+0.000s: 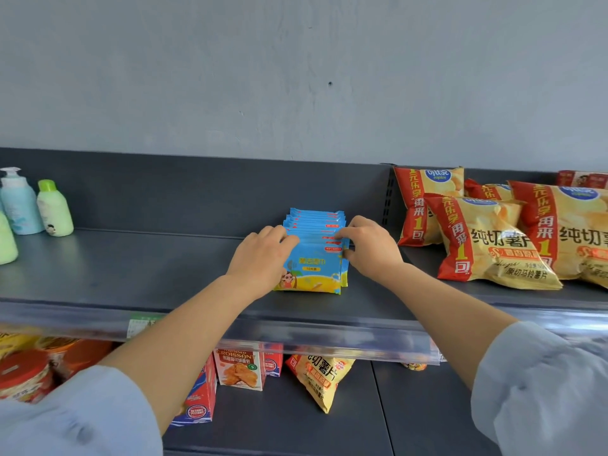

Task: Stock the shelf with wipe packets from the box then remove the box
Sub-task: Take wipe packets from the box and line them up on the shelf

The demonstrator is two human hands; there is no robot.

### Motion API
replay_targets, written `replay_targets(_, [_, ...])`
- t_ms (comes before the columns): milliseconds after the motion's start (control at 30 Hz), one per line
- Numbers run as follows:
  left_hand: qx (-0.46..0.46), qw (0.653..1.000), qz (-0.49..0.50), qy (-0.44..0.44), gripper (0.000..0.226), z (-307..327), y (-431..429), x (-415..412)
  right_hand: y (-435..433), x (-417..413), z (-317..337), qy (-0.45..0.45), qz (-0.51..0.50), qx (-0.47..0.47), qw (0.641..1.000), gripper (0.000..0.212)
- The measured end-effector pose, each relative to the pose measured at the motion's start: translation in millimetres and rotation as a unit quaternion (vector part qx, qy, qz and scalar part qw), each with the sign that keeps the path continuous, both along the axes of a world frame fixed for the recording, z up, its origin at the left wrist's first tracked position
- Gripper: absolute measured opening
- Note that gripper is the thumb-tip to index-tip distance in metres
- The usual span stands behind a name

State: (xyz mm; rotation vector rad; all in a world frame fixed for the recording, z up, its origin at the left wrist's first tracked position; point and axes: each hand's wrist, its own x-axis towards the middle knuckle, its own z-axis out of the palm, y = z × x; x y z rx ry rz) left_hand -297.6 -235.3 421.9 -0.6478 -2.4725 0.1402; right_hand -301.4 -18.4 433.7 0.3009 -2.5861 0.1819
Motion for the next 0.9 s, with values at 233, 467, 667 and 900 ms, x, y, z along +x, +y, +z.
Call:
replay_targets(233, [-0.018, 0.999, 0.004, 0.026, 0.048, -1.7, 3.5, -2.9, -2.0, -1.1, 1.4, -0.011, 0.009, -0.004, 1.0, 0.038])
replay_targets(467, [-0.013, 0.999, 0.006, 0.034, 0.052, -6.2, 5.0, -5.1, -3.2, 0.9, 0.8, -0.008, 0.006, -0.004, 1.0, 0.037])
replay_targets(667, [-0.012, 1.0, 0.01, 0.026, 0.061, -8.9, 6.6, -4.1, -2.8, 4.7, -1.3, -0.011, -0.005, 0.0, 1.0, 0.038])
replay_targets(900, [-0.019, 0.999, 0.033, 0.013, 0.069, -7.9, 11.8, 1.8, -1.9, 8.9, -6.1, -0.016, -0.039, 0.019, 0.999, 0.033])
